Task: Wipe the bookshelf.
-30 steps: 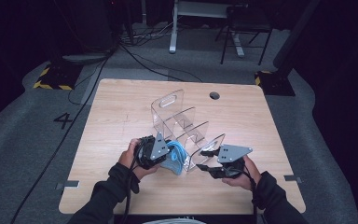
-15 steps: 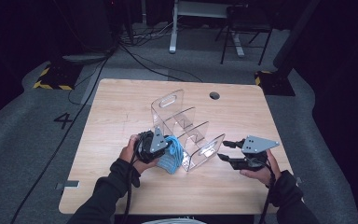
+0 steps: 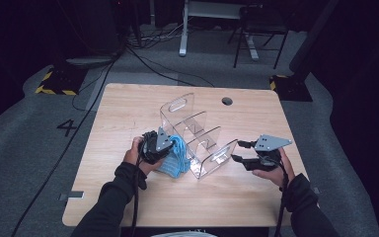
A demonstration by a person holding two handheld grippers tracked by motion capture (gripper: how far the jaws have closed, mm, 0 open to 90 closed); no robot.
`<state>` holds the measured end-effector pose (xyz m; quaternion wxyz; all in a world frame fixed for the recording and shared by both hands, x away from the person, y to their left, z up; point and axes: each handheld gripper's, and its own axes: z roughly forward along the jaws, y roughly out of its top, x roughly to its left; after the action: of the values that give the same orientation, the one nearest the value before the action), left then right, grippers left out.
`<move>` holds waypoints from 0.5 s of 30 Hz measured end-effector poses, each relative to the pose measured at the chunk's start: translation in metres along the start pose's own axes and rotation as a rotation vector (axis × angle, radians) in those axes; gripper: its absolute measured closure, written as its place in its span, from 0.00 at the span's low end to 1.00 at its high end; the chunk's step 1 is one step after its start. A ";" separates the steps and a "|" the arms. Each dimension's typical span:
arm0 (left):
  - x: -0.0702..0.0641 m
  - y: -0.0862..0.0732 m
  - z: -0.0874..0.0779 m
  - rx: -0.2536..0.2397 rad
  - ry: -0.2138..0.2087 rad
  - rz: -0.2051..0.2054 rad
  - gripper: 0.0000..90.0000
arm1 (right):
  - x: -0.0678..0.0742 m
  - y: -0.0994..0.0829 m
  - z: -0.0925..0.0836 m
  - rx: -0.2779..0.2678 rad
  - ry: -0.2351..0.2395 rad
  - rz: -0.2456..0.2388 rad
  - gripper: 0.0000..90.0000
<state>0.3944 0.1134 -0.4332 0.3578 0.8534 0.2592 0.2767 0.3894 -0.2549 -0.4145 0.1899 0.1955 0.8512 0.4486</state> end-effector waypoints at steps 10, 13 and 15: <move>-0.003 -0.002 0.004 0.017 -0.051 -0.002 0.85 | -0.020 -0.005 -0.007 -0.027 -0.043 0.036 0.44; -0.005 -0.003 0.007 0.035 -0.067 0.011 0.85 | -0.024 -0.004 0.003 -0.014 -0.024 0.031 0.42; -0.005 -0.004 0.008 0.040 -0.082 0.012 0.85 | -0.026 -0.004 0.011 -0.013 0.010 0.034 0.41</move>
<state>0.3947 0.1087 -0.4423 0.3491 0.8725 0.2448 0.2385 0.4168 -0.2625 -0.4203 0.1793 0.2062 0.8457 0.4583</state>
